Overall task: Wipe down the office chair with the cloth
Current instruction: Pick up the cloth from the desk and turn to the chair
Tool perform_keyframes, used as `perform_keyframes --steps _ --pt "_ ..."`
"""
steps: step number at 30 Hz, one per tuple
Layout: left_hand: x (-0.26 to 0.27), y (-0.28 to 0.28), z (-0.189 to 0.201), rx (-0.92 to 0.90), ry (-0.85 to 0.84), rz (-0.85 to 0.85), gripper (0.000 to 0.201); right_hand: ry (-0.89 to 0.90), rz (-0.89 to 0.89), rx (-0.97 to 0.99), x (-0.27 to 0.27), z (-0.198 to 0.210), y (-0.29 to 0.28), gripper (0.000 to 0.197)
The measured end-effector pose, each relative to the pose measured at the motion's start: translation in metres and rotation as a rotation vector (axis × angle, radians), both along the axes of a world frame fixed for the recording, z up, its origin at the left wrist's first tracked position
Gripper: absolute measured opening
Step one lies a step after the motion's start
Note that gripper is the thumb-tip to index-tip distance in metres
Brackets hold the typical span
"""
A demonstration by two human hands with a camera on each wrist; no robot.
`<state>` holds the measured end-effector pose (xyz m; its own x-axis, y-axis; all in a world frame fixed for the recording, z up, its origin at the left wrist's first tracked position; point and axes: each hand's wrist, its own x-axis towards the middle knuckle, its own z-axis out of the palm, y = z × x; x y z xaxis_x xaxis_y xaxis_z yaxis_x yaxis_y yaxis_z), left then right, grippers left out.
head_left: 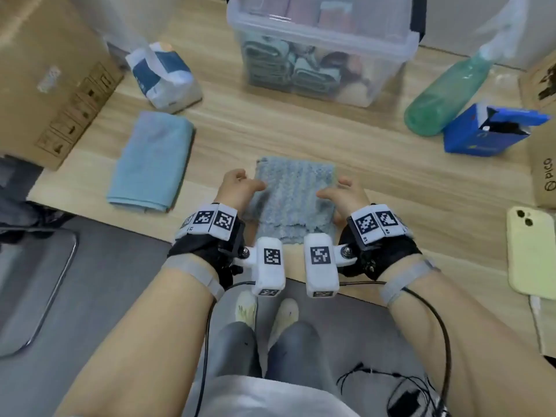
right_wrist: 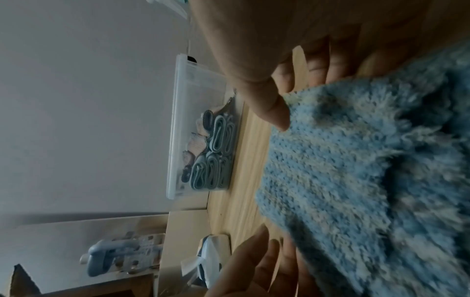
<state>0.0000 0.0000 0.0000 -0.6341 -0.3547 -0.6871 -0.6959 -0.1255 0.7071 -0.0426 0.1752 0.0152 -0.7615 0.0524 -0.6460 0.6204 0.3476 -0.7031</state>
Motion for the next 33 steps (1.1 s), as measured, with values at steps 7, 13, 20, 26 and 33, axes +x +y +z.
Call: perform_keyframes --steps 7,13,20,26,33 --pt "0.011 0.004 0.001 0.158 0.009 -0.136 0.013 -0.057 0.01 -0.166 0.017 -0.011 -0.013 0.014" --pt "0.065 0.005 0.0 0.257 0.22 0.069 0.025 -0.271 0.162 -0.364 0.031 -0.023 -0.024 0.055" --pt "0.192 -0.015 -0.012 0.259 0.307 0.561 0.029 -0.498 0.54 -0.532 0.094 -0.012 -0.09 0.047" --pt "0.319 -0.032 -0.02 0.241 0.312 1.015 0.034 -0.577 0.949 -0.398 0.198 -0.011 -0.174 0.047" --pt "0.472 -0.021 -0.032 0.217 0.342 1.458 0.044 -0.672 1.407 -0.163 0.351 -0.027 -0.242 0.038"
